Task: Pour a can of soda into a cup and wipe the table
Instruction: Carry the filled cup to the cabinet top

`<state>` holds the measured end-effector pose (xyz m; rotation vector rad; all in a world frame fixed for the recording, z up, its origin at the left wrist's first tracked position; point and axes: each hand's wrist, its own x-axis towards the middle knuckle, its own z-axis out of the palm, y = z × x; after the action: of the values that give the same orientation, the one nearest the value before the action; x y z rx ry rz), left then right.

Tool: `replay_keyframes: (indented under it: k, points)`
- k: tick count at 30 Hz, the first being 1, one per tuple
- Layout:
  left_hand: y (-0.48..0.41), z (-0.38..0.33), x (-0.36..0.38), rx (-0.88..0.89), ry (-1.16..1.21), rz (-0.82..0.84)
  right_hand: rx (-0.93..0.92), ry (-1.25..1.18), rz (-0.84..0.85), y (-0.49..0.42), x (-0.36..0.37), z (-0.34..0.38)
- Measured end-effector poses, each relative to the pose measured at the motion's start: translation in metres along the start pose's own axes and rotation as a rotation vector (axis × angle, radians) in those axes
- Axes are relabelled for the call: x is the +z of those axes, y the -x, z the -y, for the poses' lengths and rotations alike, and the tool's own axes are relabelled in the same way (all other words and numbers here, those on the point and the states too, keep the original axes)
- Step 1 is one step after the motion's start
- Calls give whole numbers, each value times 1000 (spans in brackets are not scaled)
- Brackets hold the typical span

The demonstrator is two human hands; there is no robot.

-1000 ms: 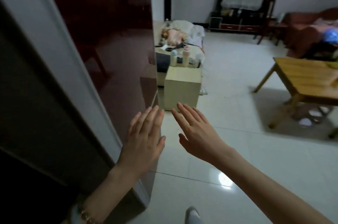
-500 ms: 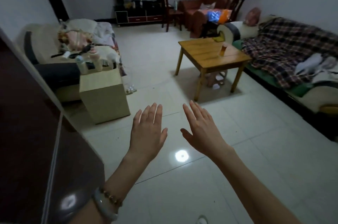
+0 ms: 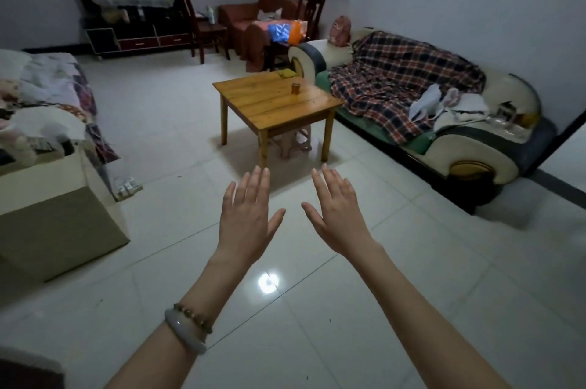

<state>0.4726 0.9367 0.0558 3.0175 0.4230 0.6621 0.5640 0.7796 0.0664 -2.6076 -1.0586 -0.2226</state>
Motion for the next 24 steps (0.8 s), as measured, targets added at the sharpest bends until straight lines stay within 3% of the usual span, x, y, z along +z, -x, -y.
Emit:
replay_keyframes:
  k: [13,24]
  points:
    - [-164,-75,89,97,38,86,142,6,-55,-103,5,-140]
    - [-382,-103,168,115,51,81,200,60,-70,-292,9,-273]
